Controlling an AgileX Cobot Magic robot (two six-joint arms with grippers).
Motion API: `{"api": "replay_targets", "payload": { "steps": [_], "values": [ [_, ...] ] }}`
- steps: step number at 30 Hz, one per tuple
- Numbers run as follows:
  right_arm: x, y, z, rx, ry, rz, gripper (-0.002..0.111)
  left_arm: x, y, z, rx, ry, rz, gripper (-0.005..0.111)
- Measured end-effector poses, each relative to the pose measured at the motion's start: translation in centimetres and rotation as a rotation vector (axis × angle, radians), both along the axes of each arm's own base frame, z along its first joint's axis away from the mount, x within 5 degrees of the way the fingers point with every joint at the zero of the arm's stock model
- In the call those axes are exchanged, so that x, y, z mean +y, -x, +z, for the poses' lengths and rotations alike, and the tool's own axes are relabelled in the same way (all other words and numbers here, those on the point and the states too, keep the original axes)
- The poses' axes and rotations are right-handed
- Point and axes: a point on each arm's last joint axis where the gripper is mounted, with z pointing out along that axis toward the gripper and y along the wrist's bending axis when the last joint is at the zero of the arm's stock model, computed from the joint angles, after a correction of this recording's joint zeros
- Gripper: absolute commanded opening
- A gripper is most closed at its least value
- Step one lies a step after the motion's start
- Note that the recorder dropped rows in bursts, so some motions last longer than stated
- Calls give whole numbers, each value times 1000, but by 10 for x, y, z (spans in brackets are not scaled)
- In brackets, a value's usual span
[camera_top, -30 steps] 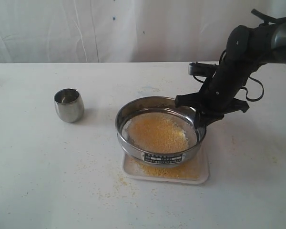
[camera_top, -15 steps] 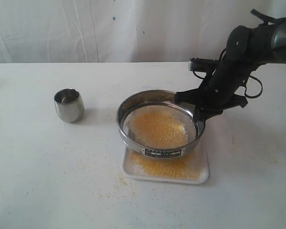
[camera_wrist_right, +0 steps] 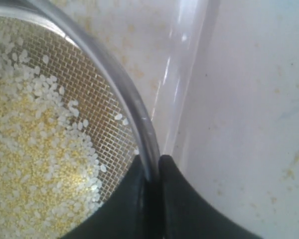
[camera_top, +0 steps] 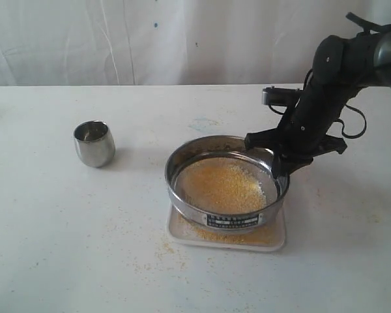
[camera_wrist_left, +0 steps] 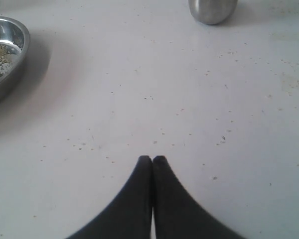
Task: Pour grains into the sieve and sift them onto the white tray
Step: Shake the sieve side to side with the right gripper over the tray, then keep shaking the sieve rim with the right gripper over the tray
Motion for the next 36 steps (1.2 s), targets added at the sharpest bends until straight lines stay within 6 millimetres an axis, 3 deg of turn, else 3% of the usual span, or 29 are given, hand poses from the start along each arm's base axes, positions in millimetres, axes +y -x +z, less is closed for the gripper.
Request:
{"api": "replay_targets", "payload": {
  "steps": [13, 18, 23, 28, 36],
  "values": [
    [1, -4, -3, -32, -10, -19, 0, 0, 0, 0, 0, 0, 0, 0],
    [1, 4, -4, 67, -10, -21, 0, 0, 0, 0, 0, 0, 0, 0],
    [1, 2, -4, 39, -12, -26, 0, 0, 0, 0, 0, 0, 0, 0],
    [1, 13, -4, 158, -10, 25, 0, 0, 0, 0, 0, 0, 0, 0],
    [2, 5, -4, 70, -24, 14, 0, 0, 0, 0, 0, 0, 0, 0]
  ]
}}
